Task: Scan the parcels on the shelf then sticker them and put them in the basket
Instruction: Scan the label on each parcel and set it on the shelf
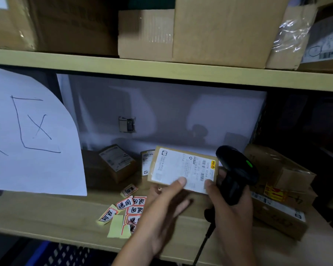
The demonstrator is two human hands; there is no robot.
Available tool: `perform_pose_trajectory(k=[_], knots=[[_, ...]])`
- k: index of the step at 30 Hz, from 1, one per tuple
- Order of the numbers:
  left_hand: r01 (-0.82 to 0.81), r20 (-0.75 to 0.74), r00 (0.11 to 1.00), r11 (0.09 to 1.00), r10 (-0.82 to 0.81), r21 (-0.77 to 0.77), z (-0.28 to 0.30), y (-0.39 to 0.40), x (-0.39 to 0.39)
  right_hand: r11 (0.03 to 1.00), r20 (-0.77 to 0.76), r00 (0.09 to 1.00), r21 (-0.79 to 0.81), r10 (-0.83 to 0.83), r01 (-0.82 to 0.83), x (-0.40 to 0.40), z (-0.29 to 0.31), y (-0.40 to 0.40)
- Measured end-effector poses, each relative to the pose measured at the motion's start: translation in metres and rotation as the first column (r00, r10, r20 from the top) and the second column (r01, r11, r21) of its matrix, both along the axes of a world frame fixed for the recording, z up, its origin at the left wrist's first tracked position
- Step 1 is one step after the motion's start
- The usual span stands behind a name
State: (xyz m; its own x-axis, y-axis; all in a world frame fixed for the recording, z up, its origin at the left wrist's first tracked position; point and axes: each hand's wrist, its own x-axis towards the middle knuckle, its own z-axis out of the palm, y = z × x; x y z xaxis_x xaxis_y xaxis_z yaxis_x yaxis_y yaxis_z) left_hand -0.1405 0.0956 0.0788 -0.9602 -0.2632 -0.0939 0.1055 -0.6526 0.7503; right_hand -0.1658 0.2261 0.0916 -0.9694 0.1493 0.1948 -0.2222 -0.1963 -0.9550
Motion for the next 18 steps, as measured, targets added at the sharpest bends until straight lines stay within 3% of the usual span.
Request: perform_pose_trajectory(k=[7, 11, 18], knots=[[-0.116, -0.001, 0.993, 0.968, 0.118, -0.224, 0.018, -0.047, 0.0, 0.989, 0.031, 0.996, 0.124, 0.082, -0.085, 0.012, 0.017, 0.013], [-0.297, -0.027, 0.955, 0.951, 0.296, -0.088, 0.017, -0.047, -0.008, 0.981, 0.087, 0.985, 0.115, 0.145, -0.155, 0.025, 0.023, 0.015], [-0.298, 0.004, 0.955, 0.954, 0.298, 0.014, -0.007, -0.014, -0.017, 0.969, 0.049, 0.973, 0.096, 0.224, -0.228, 0.037, 0.018, 0.0]])
